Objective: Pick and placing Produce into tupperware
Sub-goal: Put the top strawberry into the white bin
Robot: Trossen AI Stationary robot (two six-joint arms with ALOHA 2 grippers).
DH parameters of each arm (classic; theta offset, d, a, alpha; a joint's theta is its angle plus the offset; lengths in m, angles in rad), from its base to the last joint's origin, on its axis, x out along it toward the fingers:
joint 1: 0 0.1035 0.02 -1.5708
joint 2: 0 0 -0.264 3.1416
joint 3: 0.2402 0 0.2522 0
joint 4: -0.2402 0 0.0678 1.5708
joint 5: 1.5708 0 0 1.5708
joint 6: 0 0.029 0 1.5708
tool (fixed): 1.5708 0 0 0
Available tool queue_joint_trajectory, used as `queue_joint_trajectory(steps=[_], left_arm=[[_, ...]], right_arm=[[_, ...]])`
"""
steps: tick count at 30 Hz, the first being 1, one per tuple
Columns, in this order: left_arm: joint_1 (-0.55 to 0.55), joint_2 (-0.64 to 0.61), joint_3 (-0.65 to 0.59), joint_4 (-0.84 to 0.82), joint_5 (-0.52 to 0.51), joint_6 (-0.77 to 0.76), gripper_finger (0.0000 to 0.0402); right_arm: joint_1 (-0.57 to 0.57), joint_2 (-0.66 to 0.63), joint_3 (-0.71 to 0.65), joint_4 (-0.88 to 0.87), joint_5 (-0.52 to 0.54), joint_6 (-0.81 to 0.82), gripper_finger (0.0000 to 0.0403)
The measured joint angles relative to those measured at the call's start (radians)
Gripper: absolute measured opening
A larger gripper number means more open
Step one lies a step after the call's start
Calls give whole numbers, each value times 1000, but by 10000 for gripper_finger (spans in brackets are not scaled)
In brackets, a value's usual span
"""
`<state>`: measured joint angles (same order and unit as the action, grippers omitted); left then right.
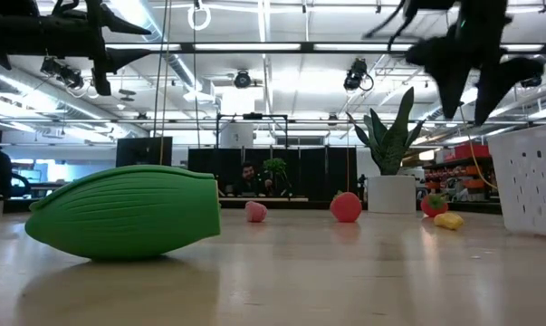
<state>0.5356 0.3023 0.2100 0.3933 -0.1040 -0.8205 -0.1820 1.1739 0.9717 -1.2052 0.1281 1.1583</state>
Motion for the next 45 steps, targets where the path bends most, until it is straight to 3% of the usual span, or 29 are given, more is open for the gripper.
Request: queue_joint_trajectory(steps=[6,13,16,30,45], left_arm=[[0,0,0,-1,0,-3,162],[0,0,0,-1,0,20,162],[0,0,0,-2,0,20,162],[0,0,0,-2,0,21,162],[0,0,0,-2,0,23,162]], right_arm=[[-167,60,-106,123,-97,-65,254],[-251,109,-185,329,-155,-217,239],[-264,134,-199,395,-167,-221,235],[-289,271,-201,392,-166,-272,231],[-288,279,-201,422,-164,-271,201]])
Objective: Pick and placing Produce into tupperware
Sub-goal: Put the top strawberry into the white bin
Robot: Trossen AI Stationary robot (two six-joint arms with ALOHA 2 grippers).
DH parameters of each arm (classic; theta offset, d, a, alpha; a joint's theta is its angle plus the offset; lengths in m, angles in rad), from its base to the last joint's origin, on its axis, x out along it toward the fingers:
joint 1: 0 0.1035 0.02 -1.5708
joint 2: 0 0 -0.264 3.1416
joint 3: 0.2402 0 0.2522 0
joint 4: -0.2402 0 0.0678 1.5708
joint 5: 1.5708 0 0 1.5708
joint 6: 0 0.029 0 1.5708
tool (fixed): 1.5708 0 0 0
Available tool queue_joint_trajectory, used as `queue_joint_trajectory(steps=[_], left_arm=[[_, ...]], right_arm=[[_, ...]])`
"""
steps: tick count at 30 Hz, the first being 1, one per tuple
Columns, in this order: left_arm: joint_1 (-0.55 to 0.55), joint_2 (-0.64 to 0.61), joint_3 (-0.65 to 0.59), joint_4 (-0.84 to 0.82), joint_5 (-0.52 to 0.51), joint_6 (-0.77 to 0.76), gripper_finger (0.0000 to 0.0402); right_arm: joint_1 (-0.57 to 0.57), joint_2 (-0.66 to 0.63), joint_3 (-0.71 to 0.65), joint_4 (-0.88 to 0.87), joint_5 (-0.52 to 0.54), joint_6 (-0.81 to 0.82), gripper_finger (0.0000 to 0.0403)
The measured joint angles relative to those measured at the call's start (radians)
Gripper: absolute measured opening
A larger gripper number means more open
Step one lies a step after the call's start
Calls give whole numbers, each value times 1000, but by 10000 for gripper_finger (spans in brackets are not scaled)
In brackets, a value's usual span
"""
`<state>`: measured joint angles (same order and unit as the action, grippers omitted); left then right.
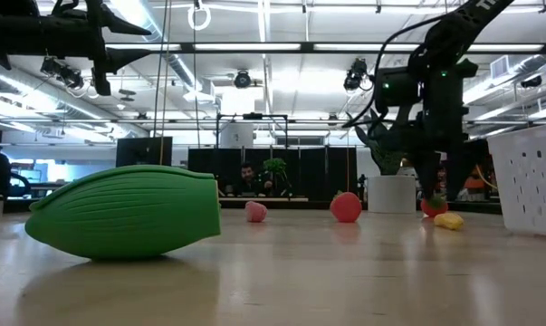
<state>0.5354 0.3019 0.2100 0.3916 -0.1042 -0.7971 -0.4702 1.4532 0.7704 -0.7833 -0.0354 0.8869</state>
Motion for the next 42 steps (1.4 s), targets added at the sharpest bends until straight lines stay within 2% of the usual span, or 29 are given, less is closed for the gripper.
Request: queue_joint_trajectory(steps=[19,23,33,42], left_arm=[[0,0,0,0,0,0,162],[0,0,0,0,0,0,162],[0,0,0,-1,0,0,162],[0,0,0,-1,0,0,162]], right_arm=[[0,0,0,7,-13,13,167],[2,0,0,3,-34,13,151],[2,-1,0,3,-11,12,106],[2,-1,0,2,-10,12,51]])
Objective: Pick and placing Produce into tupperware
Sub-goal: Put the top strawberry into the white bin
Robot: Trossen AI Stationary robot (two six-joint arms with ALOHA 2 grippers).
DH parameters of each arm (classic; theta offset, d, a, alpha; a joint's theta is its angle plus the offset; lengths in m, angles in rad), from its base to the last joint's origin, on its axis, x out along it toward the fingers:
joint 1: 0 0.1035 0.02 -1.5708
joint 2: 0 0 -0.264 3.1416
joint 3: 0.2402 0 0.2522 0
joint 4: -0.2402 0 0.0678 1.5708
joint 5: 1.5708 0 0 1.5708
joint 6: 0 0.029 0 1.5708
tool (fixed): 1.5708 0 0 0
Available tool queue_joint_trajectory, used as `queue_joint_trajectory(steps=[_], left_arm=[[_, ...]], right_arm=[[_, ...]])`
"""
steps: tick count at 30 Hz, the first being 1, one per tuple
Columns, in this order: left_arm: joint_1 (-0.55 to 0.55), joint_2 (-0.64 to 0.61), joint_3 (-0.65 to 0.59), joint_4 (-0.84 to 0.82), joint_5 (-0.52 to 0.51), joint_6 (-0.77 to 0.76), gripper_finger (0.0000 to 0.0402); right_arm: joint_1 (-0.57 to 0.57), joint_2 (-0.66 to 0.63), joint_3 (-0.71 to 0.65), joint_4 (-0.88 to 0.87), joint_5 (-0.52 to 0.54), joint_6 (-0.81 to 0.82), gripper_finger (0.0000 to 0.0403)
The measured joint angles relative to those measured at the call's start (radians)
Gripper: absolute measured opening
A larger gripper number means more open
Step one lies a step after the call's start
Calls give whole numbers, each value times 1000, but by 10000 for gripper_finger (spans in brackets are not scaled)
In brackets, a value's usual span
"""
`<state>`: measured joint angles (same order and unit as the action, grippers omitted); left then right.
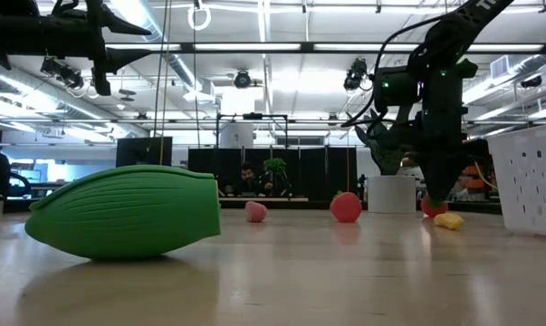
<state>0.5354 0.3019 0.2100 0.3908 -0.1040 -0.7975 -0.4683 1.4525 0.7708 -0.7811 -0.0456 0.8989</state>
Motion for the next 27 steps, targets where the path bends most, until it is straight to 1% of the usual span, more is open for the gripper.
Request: queue_joint_trajectory(steps=[11,15,18,20,24,27], left_arm=[[0,0,0,0,0,0,162],[0,0,0,0,0,0,162],[0,0,0,0,0,3,162],[0,0,0,0,0,25,162],[0,0,0,0,0,35,162],[0,0,0,0,0,35,162]], right_arm=[[4,0,0,1,9,-11,7],[31,0,0,1,15,-11,5],[81,-17,3,1,36,-10,4],[121,-46,11,1,41,22,4],[222,-134,61,-6,57,123,2],[314,-212,116,-14,84,234,2]])
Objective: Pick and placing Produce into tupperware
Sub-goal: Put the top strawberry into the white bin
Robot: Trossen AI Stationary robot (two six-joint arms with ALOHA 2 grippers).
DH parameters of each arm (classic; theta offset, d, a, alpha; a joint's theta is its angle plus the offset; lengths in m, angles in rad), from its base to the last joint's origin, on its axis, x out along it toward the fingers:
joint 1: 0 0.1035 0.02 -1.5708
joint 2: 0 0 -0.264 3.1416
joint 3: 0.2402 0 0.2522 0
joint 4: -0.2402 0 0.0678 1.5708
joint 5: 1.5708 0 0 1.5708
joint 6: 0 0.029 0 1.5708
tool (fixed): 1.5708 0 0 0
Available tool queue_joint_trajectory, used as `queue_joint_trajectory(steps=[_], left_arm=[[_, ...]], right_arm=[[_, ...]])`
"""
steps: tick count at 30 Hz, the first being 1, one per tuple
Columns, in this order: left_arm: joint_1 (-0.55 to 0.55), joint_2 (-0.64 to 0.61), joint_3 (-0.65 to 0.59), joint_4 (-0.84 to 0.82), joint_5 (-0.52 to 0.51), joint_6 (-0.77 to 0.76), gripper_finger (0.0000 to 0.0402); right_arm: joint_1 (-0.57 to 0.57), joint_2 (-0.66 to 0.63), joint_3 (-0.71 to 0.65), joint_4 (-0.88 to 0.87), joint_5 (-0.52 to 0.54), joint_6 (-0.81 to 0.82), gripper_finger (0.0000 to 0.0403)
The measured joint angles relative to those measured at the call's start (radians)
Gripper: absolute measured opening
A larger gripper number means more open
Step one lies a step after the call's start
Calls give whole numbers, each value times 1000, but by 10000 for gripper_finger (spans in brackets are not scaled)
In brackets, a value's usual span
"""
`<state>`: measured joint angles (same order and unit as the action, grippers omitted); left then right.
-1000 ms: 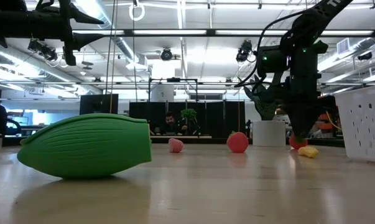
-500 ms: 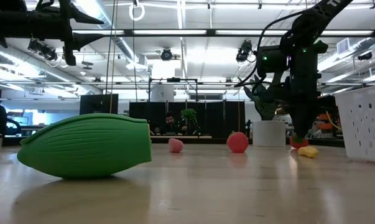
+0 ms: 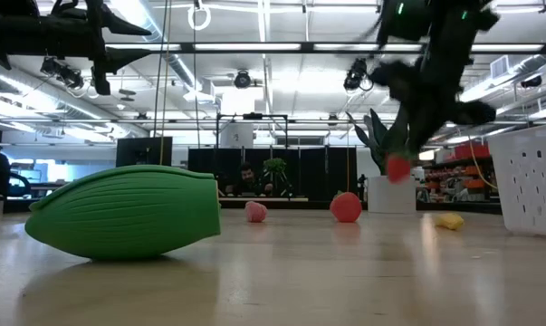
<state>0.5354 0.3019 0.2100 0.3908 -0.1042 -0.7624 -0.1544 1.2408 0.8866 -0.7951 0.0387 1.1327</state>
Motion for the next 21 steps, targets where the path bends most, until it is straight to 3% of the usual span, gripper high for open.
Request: queue_joint_trajectory(steps=[8,14,21], left_arm=[[0,0,0,-4,0,0,162],[0,0,0,-20,0,14,162],[0,49,0,-31,-1,70,162]], right_arm=[[349,-112,110,-9,53,375,2],[611,-53,104,-122,-34,830,2],[753,26,104,-164,-56,1141,3]])
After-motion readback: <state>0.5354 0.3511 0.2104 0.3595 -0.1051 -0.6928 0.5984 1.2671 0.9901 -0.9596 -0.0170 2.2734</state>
